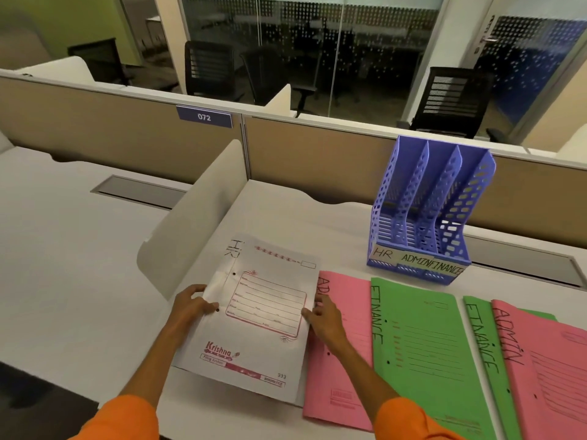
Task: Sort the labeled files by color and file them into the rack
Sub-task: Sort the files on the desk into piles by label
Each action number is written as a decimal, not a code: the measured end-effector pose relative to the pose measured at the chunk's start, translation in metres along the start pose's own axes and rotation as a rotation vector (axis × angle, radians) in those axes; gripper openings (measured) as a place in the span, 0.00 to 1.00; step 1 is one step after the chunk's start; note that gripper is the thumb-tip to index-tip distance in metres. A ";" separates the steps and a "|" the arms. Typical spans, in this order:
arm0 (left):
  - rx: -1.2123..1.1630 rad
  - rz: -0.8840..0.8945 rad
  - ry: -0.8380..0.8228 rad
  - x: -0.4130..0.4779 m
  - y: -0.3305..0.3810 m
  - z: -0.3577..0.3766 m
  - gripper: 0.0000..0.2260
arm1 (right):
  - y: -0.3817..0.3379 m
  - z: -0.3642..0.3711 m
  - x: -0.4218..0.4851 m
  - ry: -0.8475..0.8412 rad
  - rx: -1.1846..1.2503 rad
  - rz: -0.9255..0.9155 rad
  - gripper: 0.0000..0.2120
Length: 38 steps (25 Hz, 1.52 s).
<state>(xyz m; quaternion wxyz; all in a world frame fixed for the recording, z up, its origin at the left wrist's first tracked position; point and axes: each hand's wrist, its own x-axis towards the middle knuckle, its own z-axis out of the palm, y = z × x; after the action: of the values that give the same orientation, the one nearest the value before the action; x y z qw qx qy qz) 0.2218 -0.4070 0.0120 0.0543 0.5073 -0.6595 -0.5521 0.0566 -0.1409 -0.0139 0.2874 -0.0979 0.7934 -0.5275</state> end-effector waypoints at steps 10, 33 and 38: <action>-0.032 0.015 0.077 0.037 -0.008 -0.062 0.24 | -0.009 0.058 0.025 -0.168 -0.184 0.052 0.11; 0.384 0.261 -0.024 -0.001 0.001 0.099 0.12 | 0.006 0.040 0.040 -0.060 -0.625 -0.299 0.11; 0.594 0.152 -0.137 -0.027 0.004 0.159 0.23 | 0.032 0.009 0.026 0.056 -1.030 -0.284 0.27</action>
<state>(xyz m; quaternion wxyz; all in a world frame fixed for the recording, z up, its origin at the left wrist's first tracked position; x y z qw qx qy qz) 0.1321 -0.2806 -0.0325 -0.0997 0.4119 -0.8300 -0.3626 0.0455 -0.1464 -0.0541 0.1065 -0.3186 0.9359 -0.1058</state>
